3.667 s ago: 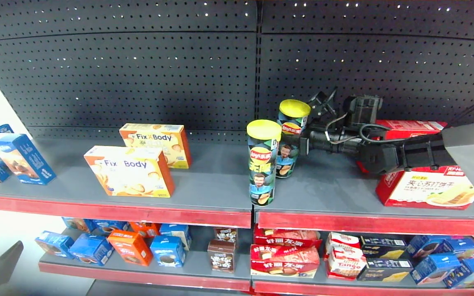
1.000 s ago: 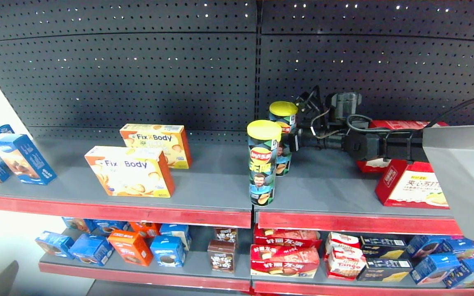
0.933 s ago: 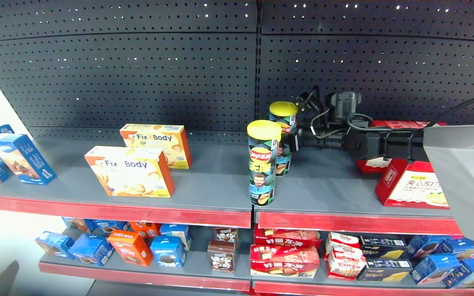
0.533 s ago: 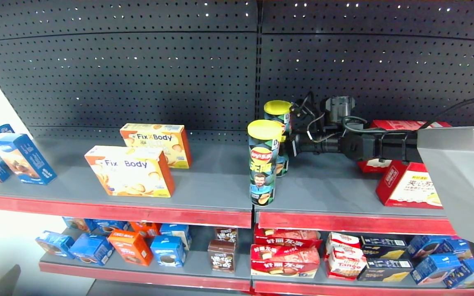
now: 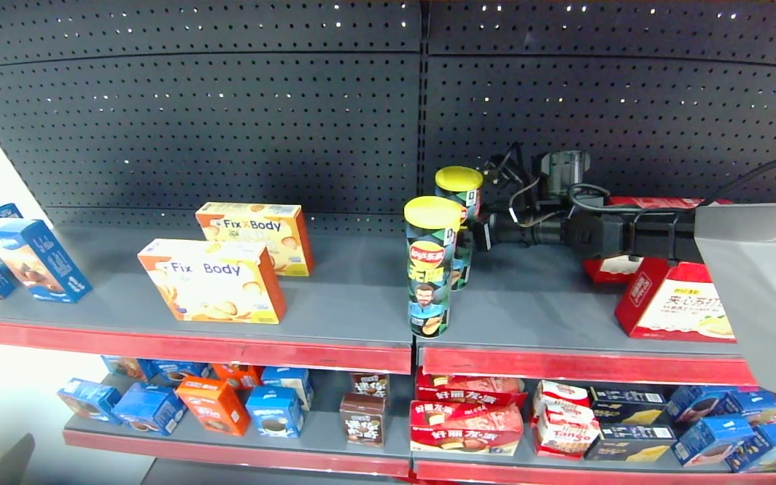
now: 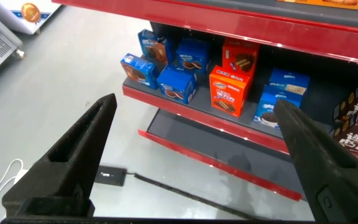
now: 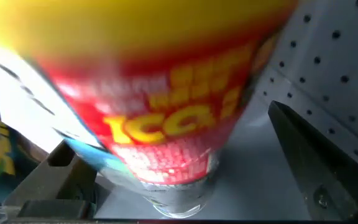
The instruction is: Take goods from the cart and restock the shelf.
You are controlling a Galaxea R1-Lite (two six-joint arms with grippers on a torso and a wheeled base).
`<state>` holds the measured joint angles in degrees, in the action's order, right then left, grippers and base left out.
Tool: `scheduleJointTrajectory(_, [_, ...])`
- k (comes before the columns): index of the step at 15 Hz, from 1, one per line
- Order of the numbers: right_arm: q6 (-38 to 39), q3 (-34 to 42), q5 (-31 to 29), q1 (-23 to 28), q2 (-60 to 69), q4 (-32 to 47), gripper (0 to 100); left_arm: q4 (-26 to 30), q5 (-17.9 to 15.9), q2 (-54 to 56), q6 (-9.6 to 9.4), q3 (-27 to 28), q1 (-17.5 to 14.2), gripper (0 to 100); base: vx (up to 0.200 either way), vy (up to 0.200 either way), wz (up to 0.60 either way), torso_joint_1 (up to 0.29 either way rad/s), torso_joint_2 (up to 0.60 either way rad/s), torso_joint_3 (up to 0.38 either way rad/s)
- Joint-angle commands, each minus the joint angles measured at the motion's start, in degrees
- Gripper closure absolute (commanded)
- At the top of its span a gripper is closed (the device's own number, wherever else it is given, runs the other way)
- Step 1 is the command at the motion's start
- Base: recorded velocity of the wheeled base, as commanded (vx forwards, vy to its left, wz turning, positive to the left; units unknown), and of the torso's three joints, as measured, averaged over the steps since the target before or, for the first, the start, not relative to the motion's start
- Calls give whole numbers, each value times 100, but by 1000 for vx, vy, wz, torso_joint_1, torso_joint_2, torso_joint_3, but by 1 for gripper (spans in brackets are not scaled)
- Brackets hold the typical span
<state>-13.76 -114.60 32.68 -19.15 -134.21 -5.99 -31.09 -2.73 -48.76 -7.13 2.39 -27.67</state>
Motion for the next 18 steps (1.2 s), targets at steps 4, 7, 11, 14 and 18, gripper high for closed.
scheduleJointTrajectory(4, [-12,246,19,52,430,-17,0,6,-26,-10,1,-2,7,0,0,0,0,0,0,0])
scheduleJointTrajectory(7, [-12,483,36,52,571,-43,0,6,-78,-10,1,-2,-1,0,0,0,0,0,0,0])
scheduleJointTrajectory(11, [-144,720,63,122,694,-61,0,-3,-78,-10,-8,-2,7,0,0,0,0,0,0,0])
scheduleJointTrajectory(14, [-241,808,63,201,720,-61,0,-3,-87,-10,-8,-2,-1,0,0,0,0,0,0,0])
scheduleJointTrajectory(18, [-294,808,63,272,712,-61,0,-3,-87,-10,-8,-2,-1,0,0,0,0,0,0,0])
